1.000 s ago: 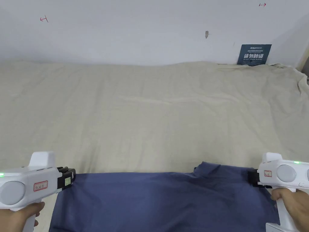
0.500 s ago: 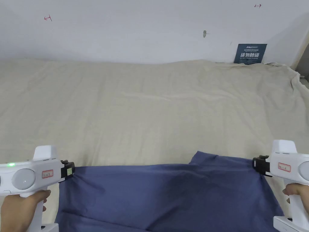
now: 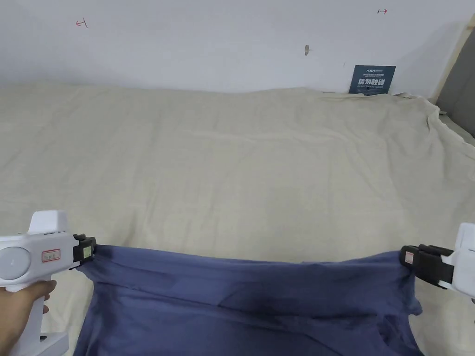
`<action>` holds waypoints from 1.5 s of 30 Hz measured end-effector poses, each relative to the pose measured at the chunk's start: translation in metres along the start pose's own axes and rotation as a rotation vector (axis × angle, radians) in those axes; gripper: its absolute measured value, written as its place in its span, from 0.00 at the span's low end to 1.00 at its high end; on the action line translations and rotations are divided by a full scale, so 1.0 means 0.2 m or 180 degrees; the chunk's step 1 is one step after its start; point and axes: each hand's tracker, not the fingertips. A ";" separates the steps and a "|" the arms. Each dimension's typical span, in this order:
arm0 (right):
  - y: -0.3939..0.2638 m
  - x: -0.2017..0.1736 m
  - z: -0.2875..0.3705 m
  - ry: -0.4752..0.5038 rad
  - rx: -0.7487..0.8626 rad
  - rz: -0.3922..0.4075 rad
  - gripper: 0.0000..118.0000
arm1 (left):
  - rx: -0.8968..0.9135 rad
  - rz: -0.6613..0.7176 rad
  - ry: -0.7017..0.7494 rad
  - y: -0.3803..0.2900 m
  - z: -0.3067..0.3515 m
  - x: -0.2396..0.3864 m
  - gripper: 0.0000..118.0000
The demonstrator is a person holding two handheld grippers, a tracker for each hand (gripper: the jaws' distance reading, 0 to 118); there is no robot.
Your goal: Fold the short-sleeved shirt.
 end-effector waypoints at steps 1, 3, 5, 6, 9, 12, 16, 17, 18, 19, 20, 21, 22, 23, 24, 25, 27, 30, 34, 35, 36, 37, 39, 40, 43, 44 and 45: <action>-0.05 0.00 0.03 0.0006 -0.0012 -0.0016 0.03 | -0.0008 -0.0015 0.0004 -0.04 0.02 0.00 0.00; -0.14 0.01 0.07 0.0000 -0.0052 -0.0066 0.03 | -0.0073 -0.0061 -0.0026 -0.12 0.05 0.00 0.00; -0.24 0.02 0.09 -0.0047 -0.0135 -0.0070 0.03 | -0.0177 -0.0146 0.0012 -0.21 0.06 0.00 0.00; -0.29 0.02 0.09 -0.0067 -0.0186 -0.0079 0.03 | -0.0213 -0.0160 0.0027 -0.25 0.06 0.00 0.00; -0.43 0.05 0.10 -0.0101 -0.0326 -0.0201 0.03 | -0.0350 -0.0165 0.0049 -0.38 0.05 -0.01 0.00; -0.56 0.07 0.08 -0.0190 -0.0458 -0.0271 0.03 | -0.0473 -0.0158 0.0110 -0.51 -0.03 -0.06 0.00; -0.69 0.07 0.03 -0.0309 -0.0589 -0.0346 0.03 | -0.0652 -0.0268 0.0190 -0.66 -0.11 -0.09 0.00; -0.71 0.07 0.01 -0.0382 -0.0619 -0.0307 0.03 | -0.0697 -0.0272 0.0201 -0.69 -0.12 -0.10 0.00; -0.73 0.07 -0.01 -0.0444 -0.0662 -0.0280 0.03 | -0.0720 -0.0263 0.0201 -0.71 -0.14 -0.10 0.00; -0.75 0.07 -0.03 -0.0455 -0.0663 -0.0290 0.03 | -0.0737 -0.0250 0.0212 -0.74 -0.14 -0.11 0.00; -0.77 0.07 -0.05 -0.0500 -0.0676 -0.0275 0.03 | -0.0744 -0.0244 0.0222 -0.76 -0.15 -0.11 0.00; -0.78 0.07 -0.07 -0.0540 -0.0693 -0.0273 0.03 | -0.0743 -0.0235 0.0228 -0.77 -0.15 -0.11 0.00; -0.80 0.07 -0.09 -0.0578 -0.0707 -0.0259 0.03 | -0.0729 -0.0224 0.0234 -0.78 -0.15 -0.11 0.00; -0.81 0.06 -0.11 -0.0624 -0.0736 -0.0246 0.03 | -0.0711 -0.0226 0.0233 -0.78 -0.15 -0.11 0.00; -0.82 0.06 -0.12 -0.0639 -0.0743 -0.0260 0.03 | -0.0707 -0.0223 0.0234 -0.78 -0.15 -0.11 0.00; -0.83 0.06 -0.12 -0.0662 -0.0745 -0.0260 0.03 | -0.0710 -0.0205 0.0233 -0.77 -0.16 -0.12 0.00; -0.84 0.05 -0.13 -0.0712 -0.0722 -0.0264 0.03 | -0.0714 -0.0171 0.0224 -0.77 -0.14 -0.11 0.05; -0.82 0.04 -0.09 -0.0726 -0.0658 -0.0246 0.04 | -0.0724 -0.0080 0.0210 -0.75 -0.12 -0.11 0.10; -0.71 -0.04 0.00 -0.0805 -0.0347 -0.0127 0.37 | -0.0628 -0.0014 0.0336 -0.68 -0.04 -0.08 0.64; -0.67 -0.06 0.03 -0.0777 -0.0252 -0.0105 0.56 | -0.0546 -0.0049 0.0331 -0.65 0.00 -0.06 0.72; -0.63 -0.08 0.05 -0.0761 -0.0150 -0.0079 0.77 | -0.0423 -0.0072 0.0331 -0.62 0.03 -0.05 0.79; -0.58 -0.13 0.09 -0.0736 0.0011 -0.0027 0.85 | -0.0310 -0.0106 0.0333 -0.59 0.06 -0.03 0.81; -0.47 -0.21 0.14 -0.0692 0.0255 0.0091 0.85 | -0.0113 -0.0120 0.0337 -0.51 0.14 0.01 0.81; -0.41 -0.26 0.17 -0.0678 0.0373 0.0166 0.85 | -0.0008 -0.0108 0.0327 -0.46 0.17 0.03 0.81; -0.28 -0.39 0.23 -0.0684 0.0713 0.0387 0.85 | 0.0346 -0.0014 0.0287 -0.33 0.28 0.08 0.82; -0.24 -0.43 0.24 -0.0708 0.0835 0.0464 0.85 | 0.0467 0.0070 0.0256 -0.28 0.31 0.10 0.82; -0.22 -0.47 0.25 -0.0754 0.0928 0.0539 0.85 | 0.0587 0.0107 0.0233 -0.25 0.34 0.11 0.83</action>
